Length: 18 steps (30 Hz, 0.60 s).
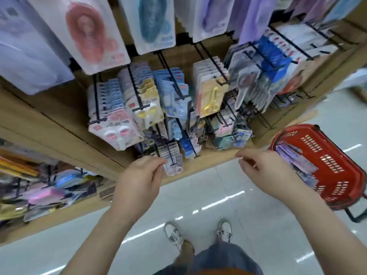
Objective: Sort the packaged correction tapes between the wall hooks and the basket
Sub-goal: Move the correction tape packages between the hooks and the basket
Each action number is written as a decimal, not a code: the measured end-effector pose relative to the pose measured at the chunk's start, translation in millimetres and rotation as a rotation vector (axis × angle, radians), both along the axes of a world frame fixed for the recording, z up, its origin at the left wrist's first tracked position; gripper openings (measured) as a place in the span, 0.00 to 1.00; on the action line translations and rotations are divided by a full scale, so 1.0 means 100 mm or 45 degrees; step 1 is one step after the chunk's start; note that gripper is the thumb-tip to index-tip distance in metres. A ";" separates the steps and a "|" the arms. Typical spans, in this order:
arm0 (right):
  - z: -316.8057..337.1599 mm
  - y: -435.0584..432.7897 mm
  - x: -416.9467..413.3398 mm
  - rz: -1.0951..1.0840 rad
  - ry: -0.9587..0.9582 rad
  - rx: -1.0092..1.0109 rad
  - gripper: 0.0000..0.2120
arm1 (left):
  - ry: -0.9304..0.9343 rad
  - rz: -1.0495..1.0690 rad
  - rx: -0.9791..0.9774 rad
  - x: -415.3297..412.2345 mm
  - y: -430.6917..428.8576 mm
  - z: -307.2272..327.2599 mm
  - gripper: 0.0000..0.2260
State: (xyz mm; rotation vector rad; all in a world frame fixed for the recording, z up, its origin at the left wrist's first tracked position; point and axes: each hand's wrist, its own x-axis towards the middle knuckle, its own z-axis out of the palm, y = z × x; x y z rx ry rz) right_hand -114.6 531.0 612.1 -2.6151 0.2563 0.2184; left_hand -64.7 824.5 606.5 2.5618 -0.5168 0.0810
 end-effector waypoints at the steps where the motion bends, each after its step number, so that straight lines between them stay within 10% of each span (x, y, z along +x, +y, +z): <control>1: -0.07 -0.15 -0.14 -0.045 0.029 -0.014 0.10 | 0.013 -0.073 0.050 -0.04 -0.15 -0.05 0.08; 18: -0.86 -3.00 -2.60 -1.096 0.145 0.197 0.15 | 0.450 -0.559 0.146 -0.91 -3.77 -0.72 0.10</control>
